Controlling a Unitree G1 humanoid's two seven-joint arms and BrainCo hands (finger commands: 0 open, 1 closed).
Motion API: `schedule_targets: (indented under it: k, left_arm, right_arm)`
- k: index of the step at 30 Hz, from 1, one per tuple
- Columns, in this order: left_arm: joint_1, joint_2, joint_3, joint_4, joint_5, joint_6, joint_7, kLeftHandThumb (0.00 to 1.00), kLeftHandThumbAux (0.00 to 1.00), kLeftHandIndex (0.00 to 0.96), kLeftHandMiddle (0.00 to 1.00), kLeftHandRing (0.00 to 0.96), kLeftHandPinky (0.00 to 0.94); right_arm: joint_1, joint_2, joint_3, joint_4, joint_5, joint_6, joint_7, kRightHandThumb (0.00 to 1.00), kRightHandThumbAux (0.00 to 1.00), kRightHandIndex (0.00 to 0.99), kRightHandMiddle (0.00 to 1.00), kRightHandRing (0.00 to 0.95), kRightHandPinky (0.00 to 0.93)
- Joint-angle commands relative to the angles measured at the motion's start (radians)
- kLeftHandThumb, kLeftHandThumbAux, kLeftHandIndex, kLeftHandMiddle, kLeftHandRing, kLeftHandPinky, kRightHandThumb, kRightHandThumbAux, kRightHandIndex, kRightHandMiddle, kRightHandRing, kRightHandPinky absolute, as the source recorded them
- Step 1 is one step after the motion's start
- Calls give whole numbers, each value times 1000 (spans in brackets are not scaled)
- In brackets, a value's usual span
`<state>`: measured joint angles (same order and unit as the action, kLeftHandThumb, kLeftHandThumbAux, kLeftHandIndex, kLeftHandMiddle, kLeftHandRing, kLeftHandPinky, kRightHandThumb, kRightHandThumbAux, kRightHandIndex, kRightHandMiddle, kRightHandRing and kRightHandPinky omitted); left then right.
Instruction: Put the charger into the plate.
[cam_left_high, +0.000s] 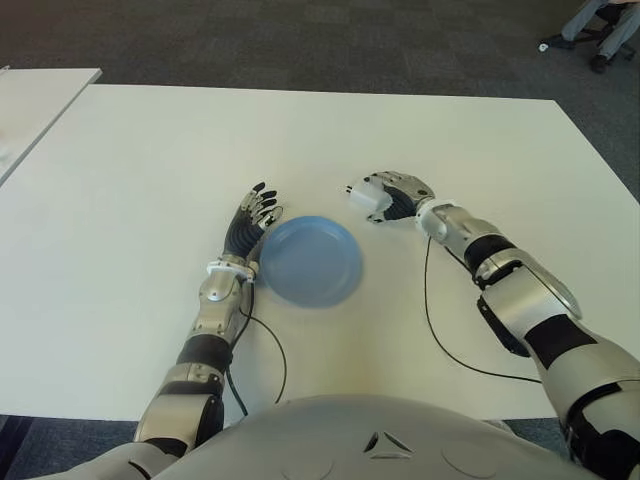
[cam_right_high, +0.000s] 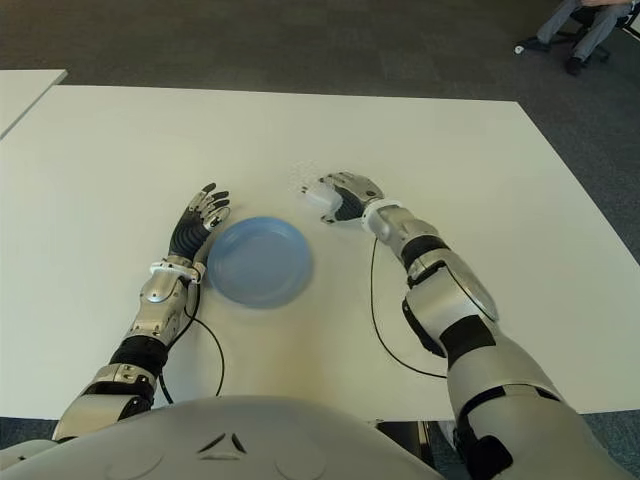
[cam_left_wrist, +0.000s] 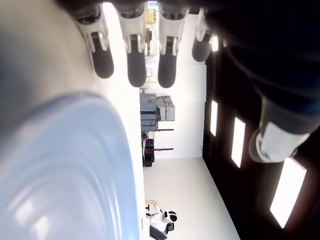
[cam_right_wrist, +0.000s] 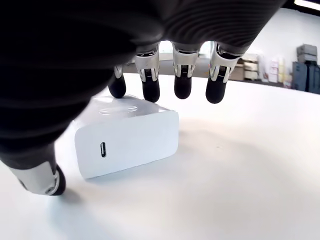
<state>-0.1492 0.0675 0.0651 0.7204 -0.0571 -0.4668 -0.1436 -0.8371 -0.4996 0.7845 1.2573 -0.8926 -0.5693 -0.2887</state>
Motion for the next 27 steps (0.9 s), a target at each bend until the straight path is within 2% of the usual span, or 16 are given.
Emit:
schedule_targets:
  k: [1,9,15,27]
  left_arm:
    - [39,0,2,64,-3,36,-17,0,551,73,188,178,171]
    - [31,4,12,85,-11,19,-22,0,558,77,190,178,173]
    - [20,6,14,110,-11,12,-23,0,556,75,187,175,167]
    - [-4,16,20,157,-11,-5,-25,0,549,79,190,176,168]
  right_arm:
    - [57,-94,39,-26,-58,-55,-18,21,580,0,0,0,0]
    - [109,-174,35,-111,-58,-104,-44,21,581,0,0,0,0]
    - [166,-234,6,-194,-36,-132,-43,5,581,0,0,0,0]
    - [258,-289,-69,-324,1,-165,-4,0,581,0,3,0,0]
